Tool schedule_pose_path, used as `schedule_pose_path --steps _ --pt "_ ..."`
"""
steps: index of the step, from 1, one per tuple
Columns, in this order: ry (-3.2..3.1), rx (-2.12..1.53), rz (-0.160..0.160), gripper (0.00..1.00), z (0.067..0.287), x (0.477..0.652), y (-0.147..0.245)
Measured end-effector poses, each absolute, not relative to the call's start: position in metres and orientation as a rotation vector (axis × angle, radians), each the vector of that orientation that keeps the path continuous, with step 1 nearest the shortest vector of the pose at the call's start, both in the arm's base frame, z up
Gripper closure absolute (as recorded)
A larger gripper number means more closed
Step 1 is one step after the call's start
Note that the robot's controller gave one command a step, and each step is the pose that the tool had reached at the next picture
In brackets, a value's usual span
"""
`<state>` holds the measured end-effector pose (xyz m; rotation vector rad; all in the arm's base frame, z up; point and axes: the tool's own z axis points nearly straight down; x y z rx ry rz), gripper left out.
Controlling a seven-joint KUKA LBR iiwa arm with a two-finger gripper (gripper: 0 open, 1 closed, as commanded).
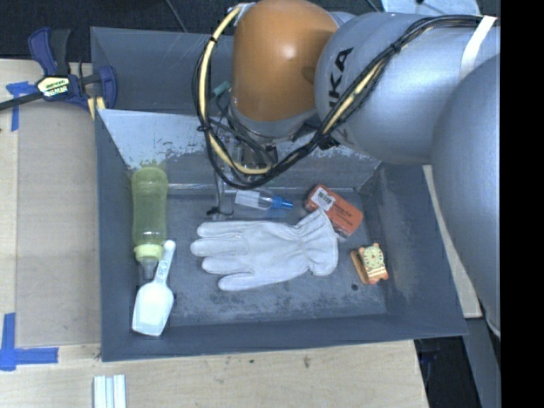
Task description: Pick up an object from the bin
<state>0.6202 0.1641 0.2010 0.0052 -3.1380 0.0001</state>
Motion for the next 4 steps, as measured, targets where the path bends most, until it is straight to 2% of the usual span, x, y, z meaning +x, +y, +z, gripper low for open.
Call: schedule_pose_path --steps 1,2,3,4 --pt "-3.145 0.001 -0.002 0.00 0.206 0.621 0.163" --pt "-3.147 0.015 -0.003 0.00 0.184 0.594 0.118" --pt "-3.143 0.007 0.005 0.00 0.159 0.593 0.098" --pt "-3.151 0.003 -0.004 0.00 0.109 0.592 0.105"
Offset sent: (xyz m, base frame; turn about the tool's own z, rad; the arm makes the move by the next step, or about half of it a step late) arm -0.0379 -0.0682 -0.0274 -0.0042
